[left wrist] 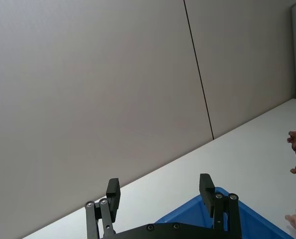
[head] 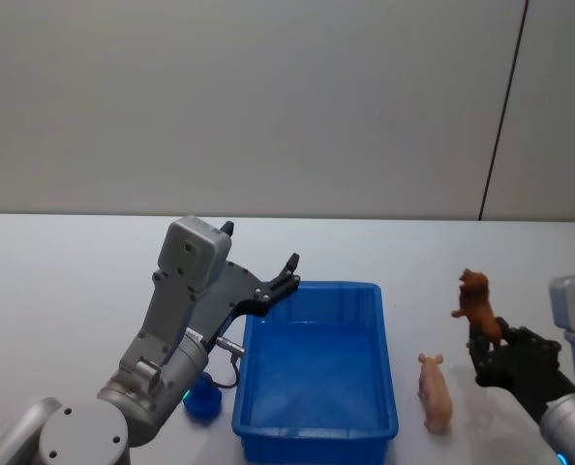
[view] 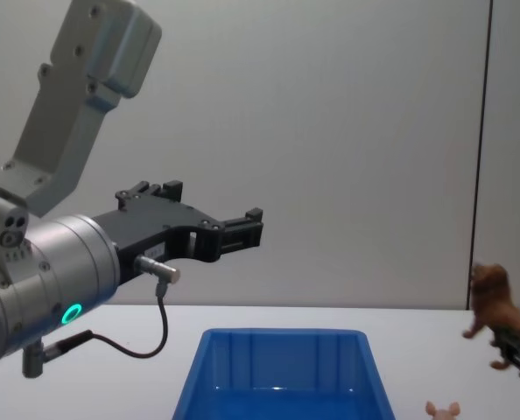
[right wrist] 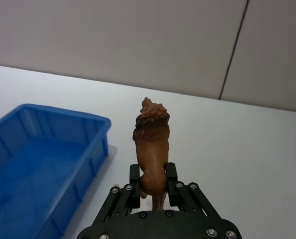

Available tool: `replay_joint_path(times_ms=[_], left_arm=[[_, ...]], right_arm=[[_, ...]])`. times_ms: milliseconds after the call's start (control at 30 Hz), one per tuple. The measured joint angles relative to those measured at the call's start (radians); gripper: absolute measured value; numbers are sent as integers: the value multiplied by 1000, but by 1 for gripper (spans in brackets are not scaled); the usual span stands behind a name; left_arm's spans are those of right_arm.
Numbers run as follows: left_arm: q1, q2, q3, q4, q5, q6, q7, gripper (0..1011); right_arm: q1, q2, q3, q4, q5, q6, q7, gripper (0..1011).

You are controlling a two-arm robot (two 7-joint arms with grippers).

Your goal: Pick up the two dolls from the table and place them into the box.

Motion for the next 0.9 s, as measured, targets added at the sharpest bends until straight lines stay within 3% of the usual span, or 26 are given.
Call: replay_joint_path(times_ms=[433,900], left_arm=[[0,0,0,0,0,0,0,1001],[0,0,0,0,0,0,0,1001]], right_arm=[[49,-31,-32,9,-34,-7,149,283],[130,-103,-92,95,-97,19,296,284]])
